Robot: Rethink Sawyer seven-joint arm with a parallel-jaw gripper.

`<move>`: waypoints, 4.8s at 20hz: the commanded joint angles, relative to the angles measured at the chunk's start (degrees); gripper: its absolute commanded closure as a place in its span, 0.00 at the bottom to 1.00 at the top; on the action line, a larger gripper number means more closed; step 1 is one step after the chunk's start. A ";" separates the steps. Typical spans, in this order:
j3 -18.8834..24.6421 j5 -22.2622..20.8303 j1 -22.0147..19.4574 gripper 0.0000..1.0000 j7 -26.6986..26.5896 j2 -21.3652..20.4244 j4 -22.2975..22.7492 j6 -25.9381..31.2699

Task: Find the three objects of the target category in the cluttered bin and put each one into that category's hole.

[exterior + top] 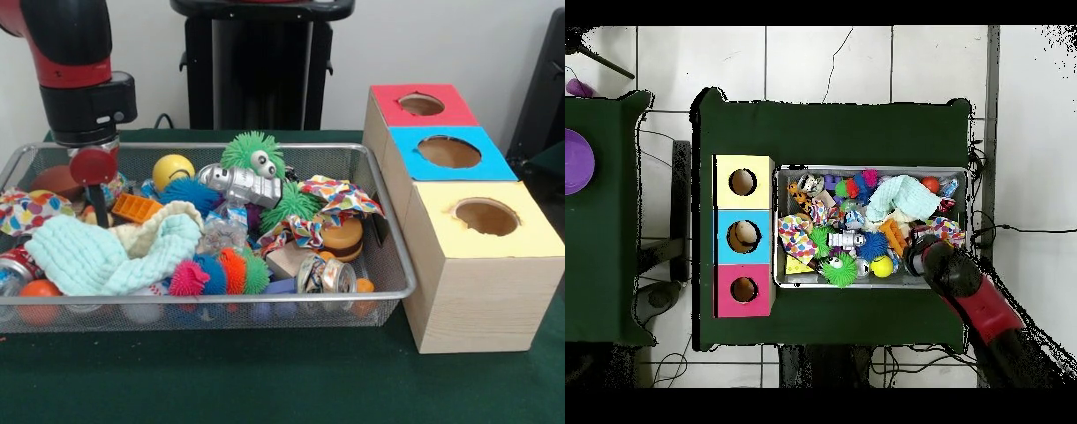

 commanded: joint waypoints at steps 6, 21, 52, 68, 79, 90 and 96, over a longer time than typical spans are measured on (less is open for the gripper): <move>2.30 -0.70 0.99 0.00 5.11 1.24 -3.94 -1.99; -0.57 -6.61 2.44 0.00 -1.07 6.52 -11.10 -0.40; 0.65 -10.54 0.45 1.00 -0.21 3.77 -10.64 5.14; -1.76 -9.21 2.88 1.00 1.95 -9.63 -4.38 14.19; 0.34 -8.57 1.44 1.00 3.30 -8.30 -2.92 11.13; 0.02 -1.63 6.33 1.00 14.75 -13.17 6.43 6.98; -4.23 6.54 14.28 1.00 20.48 -17.93 9.20 9.86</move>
